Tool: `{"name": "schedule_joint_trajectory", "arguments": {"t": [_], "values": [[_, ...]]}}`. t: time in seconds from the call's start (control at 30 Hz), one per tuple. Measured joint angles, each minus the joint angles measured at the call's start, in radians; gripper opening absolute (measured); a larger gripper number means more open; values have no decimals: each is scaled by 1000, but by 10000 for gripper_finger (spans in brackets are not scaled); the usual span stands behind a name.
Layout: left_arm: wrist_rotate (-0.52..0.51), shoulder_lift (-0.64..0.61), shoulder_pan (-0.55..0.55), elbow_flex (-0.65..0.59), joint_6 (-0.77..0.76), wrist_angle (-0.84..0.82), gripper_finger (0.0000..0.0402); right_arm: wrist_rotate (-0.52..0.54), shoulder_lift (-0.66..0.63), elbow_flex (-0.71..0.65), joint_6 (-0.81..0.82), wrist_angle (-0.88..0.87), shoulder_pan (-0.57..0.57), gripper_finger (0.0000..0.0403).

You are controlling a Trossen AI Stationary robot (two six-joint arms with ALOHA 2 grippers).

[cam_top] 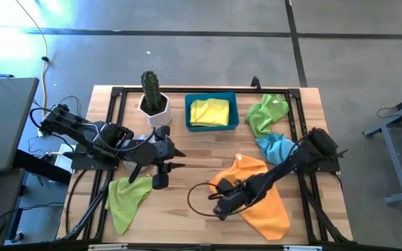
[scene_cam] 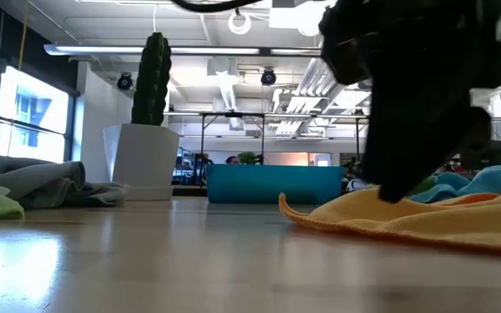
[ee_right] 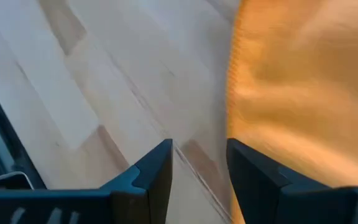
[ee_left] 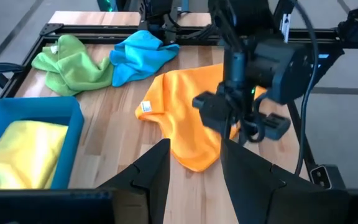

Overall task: Fold microfiber towels
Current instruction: Fold the orange microfiber towel

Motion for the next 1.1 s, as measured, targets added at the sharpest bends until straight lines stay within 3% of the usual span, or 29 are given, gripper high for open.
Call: {"name": "schedule_joint_trajectory", "arguments": {"t": [0.17, 0.33, 0.7, 0.97, 1.1], "values": [[1, 0, 0, 0, 5, 0, 131, 63, -60, 0, 102, -124, 68, 144], [4, 0, 0, 0, 5, 0, 131, 62, -71, 0, 225, -203, 157, 144], [7, 58, 0, -1, 2, -8, 131, 13, -57, -7, 731, -437, 260, 144], [105, 114, 0, -1, -14, -6, 131, 10, 20, -7, 641, -342, 228, 144], [101, 110, 0, 0, -14, -2, 131, 41, 34, -3, 581, -273, 201, 144]]}}
